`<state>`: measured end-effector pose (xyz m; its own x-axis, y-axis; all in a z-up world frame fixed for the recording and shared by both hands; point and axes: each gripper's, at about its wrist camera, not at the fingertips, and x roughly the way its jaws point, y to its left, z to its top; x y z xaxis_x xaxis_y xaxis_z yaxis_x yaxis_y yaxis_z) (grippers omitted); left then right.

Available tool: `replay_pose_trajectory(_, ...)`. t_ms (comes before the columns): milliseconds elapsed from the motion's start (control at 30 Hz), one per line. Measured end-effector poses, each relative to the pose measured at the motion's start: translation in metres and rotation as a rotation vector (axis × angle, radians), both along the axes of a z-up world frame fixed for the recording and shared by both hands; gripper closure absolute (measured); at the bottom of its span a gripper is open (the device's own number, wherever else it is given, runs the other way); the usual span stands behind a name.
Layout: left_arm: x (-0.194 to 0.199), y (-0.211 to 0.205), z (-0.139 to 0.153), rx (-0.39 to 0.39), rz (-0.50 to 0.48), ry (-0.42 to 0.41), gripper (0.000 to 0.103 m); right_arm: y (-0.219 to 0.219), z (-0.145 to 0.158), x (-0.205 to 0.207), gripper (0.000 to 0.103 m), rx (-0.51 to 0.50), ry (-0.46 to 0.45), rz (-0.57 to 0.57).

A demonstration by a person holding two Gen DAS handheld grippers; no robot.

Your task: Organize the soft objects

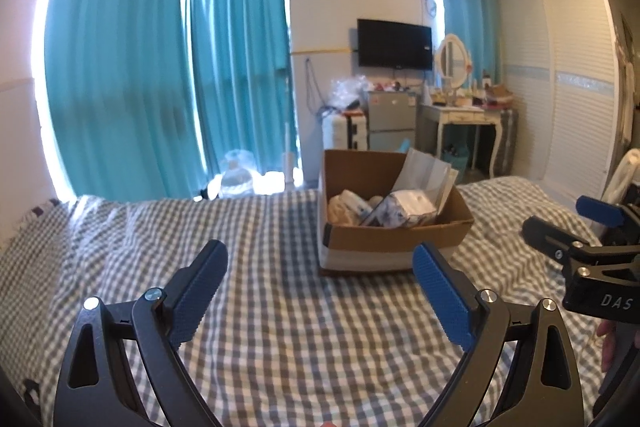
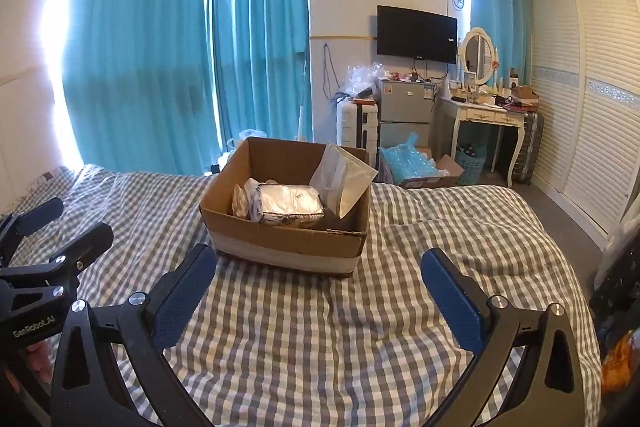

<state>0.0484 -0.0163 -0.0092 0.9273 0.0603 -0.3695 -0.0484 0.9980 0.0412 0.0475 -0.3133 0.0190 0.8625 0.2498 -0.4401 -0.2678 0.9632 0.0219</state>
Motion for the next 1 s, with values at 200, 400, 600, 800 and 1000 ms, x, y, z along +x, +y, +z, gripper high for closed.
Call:
replay_pose_trajectory(200, -0.0006, 0.0007, -0.0002, -0.006, -0.005, -0.002, 0.008, 0.0011, 0.0012, -0.0034, 0.0, -0.004, -0.008, -0.002)
replay_pose_trajectory(400, 0.002, 0.004, -0.0023, -0.017, -0.011, 0.008, 0.008, 0.0043, 0.0028, -0.0058, 0.0, -0.012, -0.017, 0.003)
replay_pose_trajectory(600, 0.0025, 0.0046, -0.0032, -0.014, -0.008, 0.004, 0.008, 0.006, 0.0006, -0.0042, 0.0, -0.018, -0.012, 0.0)
replay_pose_trajectory(800, 0.0046, 0.0052, -0.0053, -0.029, -0.024, 0.021, 0.008, 0.008, -0.0031, -0.003, 0.0, -0.024, 0.007, -0.002)
replay_pose_trajectory(1000, 0.0045, 0.0048, -0.0052, -0.02, -0.014, 0.022, 0.008, 0.0094, -0.0042, -0.003, 0.0, -0.028, 0.003, -0.008)
